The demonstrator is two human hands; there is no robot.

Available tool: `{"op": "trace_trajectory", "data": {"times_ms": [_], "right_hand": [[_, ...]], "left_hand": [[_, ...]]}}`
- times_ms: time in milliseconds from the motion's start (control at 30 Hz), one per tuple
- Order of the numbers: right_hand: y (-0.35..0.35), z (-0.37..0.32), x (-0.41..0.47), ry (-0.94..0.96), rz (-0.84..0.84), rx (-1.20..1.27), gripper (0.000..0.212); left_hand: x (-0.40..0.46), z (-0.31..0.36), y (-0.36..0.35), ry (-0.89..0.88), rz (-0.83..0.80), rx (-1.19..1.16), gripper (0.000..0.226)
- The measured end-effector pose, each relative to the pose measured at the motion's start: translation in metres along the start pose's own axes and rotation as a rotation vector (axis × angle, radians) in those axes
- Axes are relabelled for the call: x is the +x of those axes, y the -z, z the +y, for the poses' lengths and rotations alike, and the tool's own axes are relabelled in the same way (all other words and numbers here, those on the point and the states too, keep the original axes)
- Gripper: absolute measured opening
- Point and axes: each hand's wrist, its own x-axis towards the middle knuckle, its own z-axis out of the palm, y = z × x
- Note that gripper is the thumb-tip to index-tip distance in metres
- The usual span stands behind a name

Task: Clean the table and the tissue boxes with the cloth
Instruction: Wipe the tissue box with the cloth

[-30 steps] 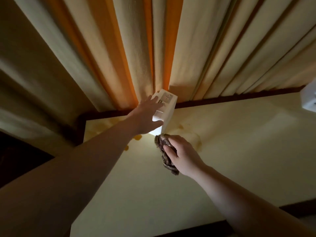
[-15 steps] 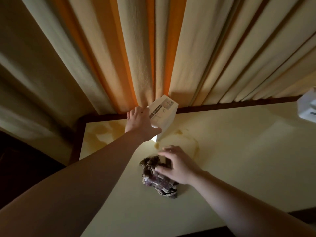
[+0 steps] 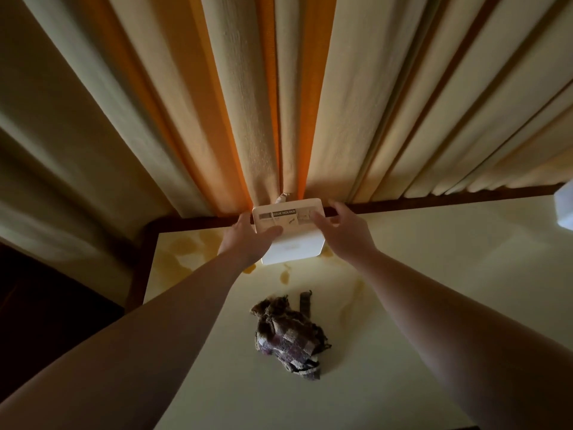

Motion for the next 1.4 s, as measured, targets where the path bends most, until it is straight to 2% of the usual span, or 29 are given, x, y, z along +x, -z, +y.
{"op": "trace_trajectory", "data": {"times_ms": [100,200,333,467,567,700,967,1033,1167,1400], "right_hand": [[-0.007,-0.001,-0.001,0.086,-0.057,-0.019,0.053],[-0.003,-0.001,-0.001,0.099,-0.002,0.004,0.064],[0.021,0.005,-0.001,0.078,0.018,0.060,0.055],[0.058,0.020,-0.008,0.035,0.110,0.064,0.070],[0.080,0.038,-0.016,-0.008,0.207,0.063,0.086],[0.101,0.070,-0.022,-0.017,0.312,0.014,0.083],[0.102,0.147,-0.035,-0.092,0.445,-0.066,0.098],[0.099,0.161,-0.038,-0.115,0.474,-0.075,0.091],[0.094,0.179,-0.045,-0.164,0.451,-0.040,0.077],[0.077,0.191,-0.054,-0.260,0.329,-0.034,0.094]], "left_hand": [[0.001,0.003,-0.006,-0.030,0.009,-0.091,0.056],[0.000,0.012,-0.007,-0.084,0.028,-0.094,0.048],[-0.003,0.036,-0.008,-0.173,0.019,-0.112,0.067],[-0.007,0.067,-0.028,-0.228,-0.039,-0.109,0.089],[-0.009,0.087,-0.056,-0.277,-0.092,-0.105,0.087],[-0.010,0.105,-0.098,-0.344,-0.185,-0.077,0.085],[-0.009,0.108,-0.161,-0.416,-0.308,-0.031,0.081],[-0.010,0.106,-0.170,-0.422,-0.339,-0.036,0.085],[-0.010,0.098,-0.180,-0.424,-0.373,-0.025,0.091],[-0.013,0.083,-0.191,-0.403,-0.370,0.025,0.097]]}}
